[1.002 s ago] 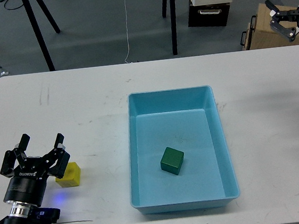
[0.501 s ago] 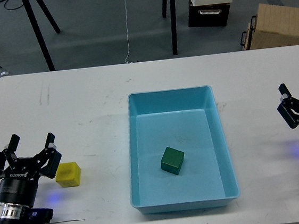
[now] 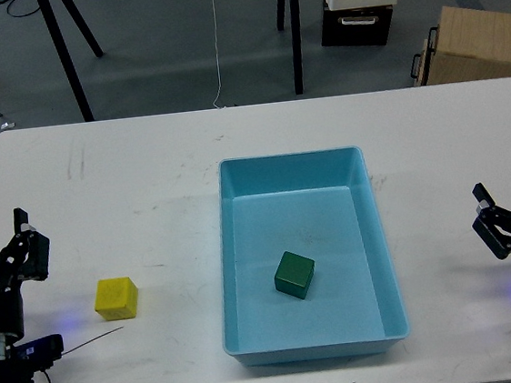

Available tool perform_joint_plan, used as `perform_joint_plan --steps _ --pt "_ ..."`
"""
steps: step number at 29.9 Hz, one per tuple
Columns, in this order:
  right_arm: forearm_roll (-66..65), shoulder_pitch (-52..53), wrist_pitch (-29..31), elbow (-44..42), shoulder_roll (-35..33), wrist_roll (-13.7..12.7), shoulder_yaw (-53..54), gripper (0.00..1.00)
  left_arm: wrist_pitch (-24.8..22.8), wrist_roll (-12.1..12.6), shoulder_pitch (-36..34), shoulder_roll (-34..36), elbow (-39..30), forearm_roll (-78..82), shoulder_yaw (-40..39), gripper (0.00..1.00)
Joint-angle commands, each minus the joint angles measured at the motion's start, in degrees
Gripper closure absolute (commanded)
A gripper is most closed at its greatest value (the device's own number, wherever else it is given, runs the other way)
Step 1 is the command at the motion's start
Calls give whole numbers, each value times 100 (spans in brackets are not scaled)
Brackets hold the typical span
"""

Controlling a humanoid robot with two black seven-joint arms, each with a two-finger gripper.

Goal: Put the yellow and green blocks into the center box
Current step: 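Raise the left gripper and swing it toward the yellow cube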

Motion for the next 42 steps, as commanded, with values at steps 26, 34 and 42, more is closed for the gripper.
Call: perform_joint_plan --steps 26,34,42 --pt "5 69 0 -10 -69 22 97 0 0 -1059 -3180 3411 111 5171 2492 0" --pt "-4 61 0 -10 -78 22 168 0 0 -980 -5543 4069 32 6904 5514 0" --pt "-4 61 0 -10 -43 22 176 0 0 -892 -8268 4351 -20 7203 8687 0"
